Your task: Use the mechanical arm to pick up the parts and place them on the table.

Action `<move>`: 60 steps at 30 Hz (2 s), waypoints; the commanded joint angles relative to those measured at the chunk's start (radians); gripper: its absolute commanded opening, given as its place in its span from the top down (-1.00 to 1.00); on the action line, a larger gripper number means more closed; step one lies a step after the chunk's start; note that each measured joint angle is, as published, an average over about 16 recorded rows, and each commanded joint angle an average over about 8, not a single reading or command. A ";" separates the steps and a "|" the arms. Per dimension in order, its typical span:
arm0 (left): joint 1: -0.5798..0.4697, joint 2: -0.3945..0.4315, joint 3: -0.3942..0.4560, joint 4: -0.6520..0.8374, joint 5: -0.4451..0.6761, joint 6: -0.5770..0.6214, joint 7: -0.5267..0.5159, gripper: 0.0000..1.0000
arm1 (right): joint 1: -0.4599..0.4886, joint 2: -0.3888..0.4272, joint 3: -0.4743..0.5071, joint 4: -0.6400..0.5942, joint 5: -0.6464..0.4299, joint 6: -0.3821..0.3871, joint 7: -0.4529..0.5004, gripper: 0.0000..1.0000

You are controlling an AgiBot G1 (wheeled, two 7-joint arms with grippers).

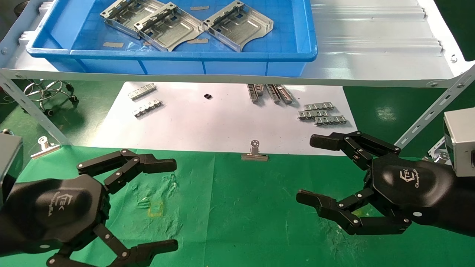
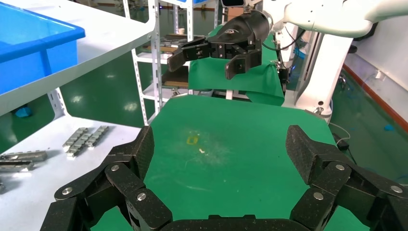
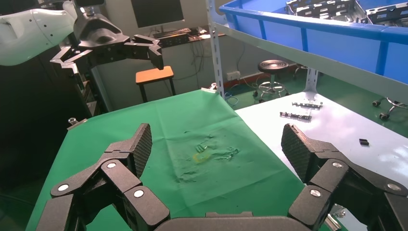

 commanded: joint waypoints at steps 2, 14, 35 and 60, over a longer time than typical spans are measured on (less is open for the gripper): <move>0.000 0.000 0.000 0.000 0.000 0.000 0.000 -1.00 | 0.000 0.000 0.000 0.000 0.000 0.000 0.000 -1.00; 0.000 0.000 0.000 0.000 0.000 0.000 0.000 -1.00 | 0.000 0.000 0.000 0.000 0.000 0.000 0.000 -1.00; 0.000 0.000 0.000 0.000 0.000 0.000 0.000 -1.00 | 0.000 0.000 0.000 0.000 0.000 0.000 0.000 -0.50; -0.055 0.076 -0.019 0.060 0.025 -0.160 0.011 -1.00 | 0.000 0.000 0.000 0.000 0.000 0.000 0.000 1.00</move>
